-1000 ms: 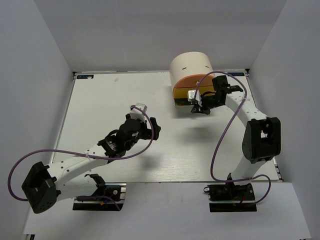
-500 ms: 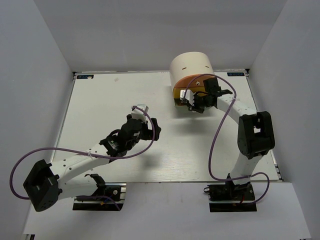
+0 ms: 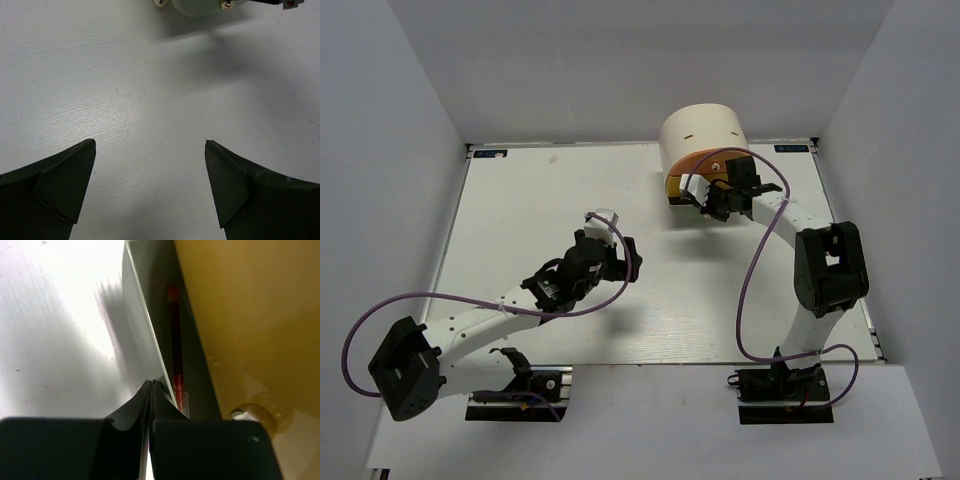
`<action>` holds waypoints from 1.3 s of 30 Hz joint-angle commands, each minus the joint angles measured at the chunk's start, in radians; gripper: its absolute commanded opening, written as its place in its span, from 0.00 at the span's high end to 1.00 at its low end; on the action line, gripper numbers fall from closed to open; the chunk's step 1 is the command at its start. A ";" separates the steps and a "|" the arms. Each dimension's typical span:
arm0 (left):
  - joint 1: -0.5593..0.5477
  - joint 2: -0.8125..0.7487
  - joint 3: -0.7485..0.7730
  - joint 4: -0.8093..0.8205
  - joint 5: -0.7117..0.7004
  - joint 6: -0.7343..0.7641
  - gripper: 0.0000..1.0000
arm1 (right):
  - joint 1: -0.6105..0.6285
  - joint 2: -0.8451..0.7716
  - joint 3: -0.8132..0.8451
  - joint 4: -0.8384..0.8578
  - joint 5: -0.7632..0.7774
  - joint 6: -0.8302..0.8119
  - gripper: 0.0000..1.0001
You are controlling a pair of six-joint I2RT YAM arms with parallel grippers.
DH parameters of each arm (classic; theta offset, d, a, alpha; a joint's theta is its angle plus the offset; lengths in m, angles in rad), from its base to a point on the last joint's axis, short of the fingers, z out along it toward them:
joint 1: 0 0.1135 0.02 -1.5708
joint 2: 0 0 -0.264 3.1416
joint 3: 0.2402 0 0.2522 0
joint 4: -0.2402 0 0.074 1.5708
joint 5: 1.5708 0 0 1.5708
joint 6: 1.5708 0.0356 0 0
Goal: Sort the stationery into containers
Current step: Close the drawer at the center of the board, then reset both arms
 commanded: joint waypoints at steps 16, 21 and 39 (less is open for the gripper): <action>0.004 -0.024 0.032 -0.017 -0.003 -0.002 0.00 | 0.012 0.032 -0.003 0.244 0.148 0.058 1.00; 0.004 -0.024 0.032 -0.026 -0.003 -0.002 0.00 | 0.015 0.025 -0.040 0.299 0.161 0.041 1.00; 0.004 -0.043 0.036 -0.017 0.049 -0.002 0.00 | -0.008 -0.284 -0.152 0.012 -0.273 0.481 0.10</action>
